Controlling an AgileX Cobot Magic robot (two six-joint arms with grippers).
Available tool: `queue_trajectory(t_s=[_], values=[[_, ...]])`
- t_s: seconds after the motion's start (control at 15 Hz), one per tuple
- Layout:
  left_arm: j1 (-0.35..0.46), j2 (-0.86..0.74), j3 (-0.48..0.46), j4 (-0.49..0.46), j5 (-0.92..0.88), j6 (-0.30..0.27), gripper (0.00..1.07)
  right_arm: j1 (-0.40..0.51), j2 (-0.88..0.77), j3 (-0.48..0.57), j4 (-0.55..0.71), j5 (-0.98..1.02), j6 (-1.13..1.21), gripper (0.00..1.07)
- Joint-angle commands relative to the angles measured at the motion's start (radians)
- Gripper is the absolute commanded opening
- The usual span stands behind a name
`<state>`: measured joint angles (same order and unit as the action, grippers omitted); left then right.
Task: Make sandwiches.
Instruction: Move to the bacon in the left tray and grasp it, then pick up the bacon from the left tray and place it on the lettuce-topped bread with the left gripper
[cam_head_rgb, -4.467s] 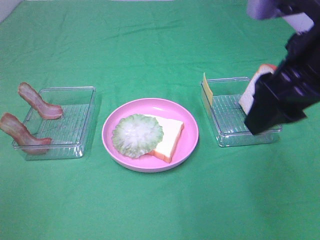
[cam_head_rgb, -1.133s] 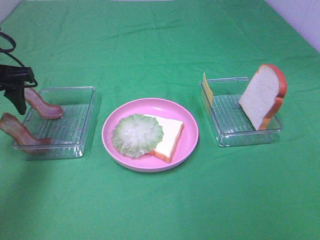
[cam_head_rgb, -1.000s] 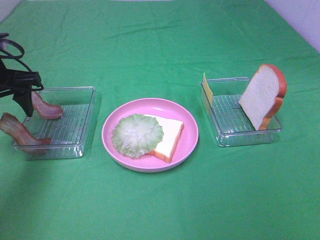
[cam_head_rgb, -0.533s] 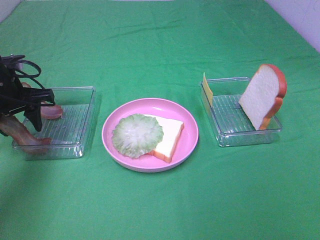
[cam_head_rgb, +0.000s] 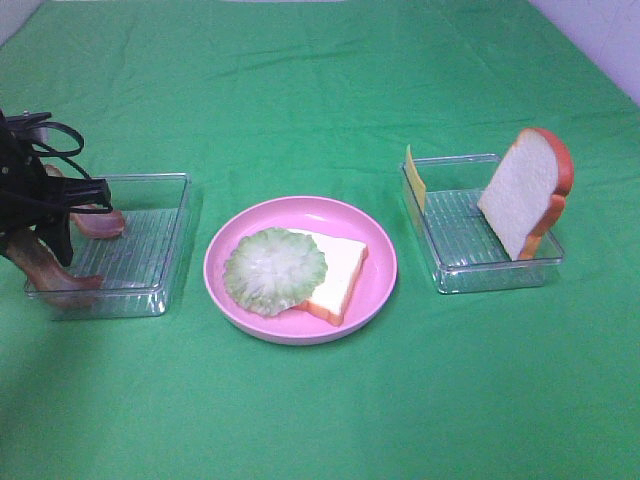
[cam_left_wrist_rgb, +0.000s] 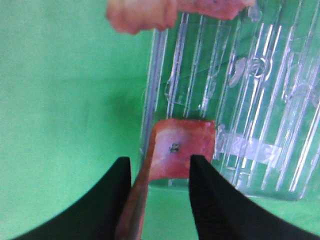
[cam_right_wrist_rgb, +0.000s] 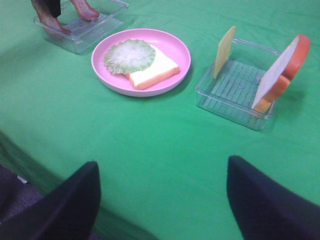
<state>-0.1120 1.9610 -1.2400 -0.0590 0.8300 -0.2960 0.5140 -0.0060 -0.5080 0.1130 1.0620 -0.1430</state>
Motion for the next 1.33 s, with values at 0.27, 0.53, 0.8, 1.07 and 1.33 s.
queue_trajectory(t_s=[0.27, 0.53, 0.8, 1.07, 1.33], values=[[-0.001, -0.020, -0.005, 0.002, -0.005, 0.003, 0.37, 0.000, -0.007, 0.003, -0.007, 0.004, -0.007, 0.69], [-0.001, -0.020, -0.005, 0.003, -0.007, 0.003, 0.21, 0.000, -0.007, 0.003, -0.007, 0.004, -0.007, 0.69], [-0.001, -0.020, -0.005, 0.003, -0.032, 0.003, 0.00, 0.000, -0.007, 0.003, -0.007, 0.004, -0.007, 0.69], [-0.001, -0.020, -0.005, 0.002, -0.006, 0.003, 0.00, 0.000, -0.007, 0.003, -0.007, 0.004, -0.007, 0.69], [-0.001, -0.020, -0.005, 0.050, 0.030, 0.004, 0.09, 0.000, -0.007, 0.003, -0.007, 0.004, -0.007, 0.69]])
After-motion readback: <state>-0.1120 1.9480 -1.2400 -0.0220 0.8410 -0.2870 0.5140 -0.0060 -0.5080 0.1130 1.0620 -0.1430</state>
